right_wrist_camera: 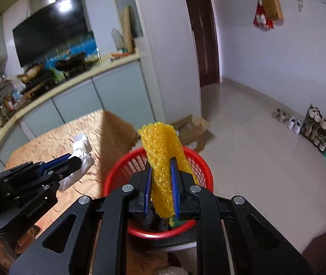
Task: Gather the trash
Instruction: 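Carry the white tissue and yellow foam net to the red basket and open both tools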
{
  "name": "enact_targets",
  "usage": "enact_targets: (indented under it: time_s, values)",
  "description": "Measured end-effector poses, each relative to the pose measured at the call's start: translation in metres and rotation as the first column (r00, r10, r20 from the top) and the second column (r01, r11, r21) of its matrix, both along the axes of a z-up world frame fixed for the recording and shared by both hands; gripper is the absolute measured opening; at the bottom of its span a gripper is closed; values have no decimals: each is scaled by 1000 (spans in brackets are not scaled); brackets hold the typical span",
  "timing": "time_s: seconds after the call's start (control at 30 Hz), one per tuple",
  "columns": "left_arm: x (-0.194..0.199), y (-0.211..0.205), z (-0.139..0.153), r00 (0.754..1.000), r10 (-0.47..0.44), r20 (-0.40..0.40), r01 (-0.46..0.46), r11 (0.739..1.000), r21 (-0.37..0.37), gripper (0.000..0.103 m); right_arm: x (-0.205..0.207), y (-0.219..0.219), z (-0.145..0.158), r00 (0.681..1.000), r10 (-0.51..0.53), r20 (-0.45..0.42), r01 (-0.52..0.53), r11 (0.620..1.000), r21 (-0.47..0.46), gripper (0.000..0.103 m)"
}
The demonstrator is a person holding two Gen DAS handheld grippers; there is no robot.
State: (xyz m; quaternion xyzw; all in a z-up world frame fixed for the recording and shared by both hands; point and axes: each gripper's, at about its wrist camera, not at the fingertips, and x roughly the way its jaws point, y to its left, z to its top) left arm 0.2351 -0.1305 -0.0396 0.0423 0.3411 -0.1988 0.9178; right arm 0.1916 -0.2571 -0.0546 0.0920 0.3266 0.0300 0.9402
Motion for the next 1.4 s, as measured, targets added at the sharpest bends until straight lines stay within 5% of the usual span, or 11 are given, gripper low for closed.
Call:
enact_targets:
  time_s: [0.5, 0.63, 0.77, 1.4]
  values:
    - [28, -23, -37, 994, -27, -110, 30, 999, 29, 14, 38, 0, -52, 990, 10, -139, -11, 1000, -2, 16]
    - [29, -23, -38, 993, -27, -117, 30, 999, 25, 25, 41, 0, -56, 989, 19, -147, -18, 1000, 9, 19]
    - [30, -19, -38, 993, -13, -121, 15, 1000, 11, 41, 41, 1, -55, 989, 10, -148, -7, 1000, 24, 38]
    - [7, 29, 3, 997, 58, -51, -60, 997, -51, 71, 11, 4, -25, 997, 4, -73, -4, 1000, 8, 39]
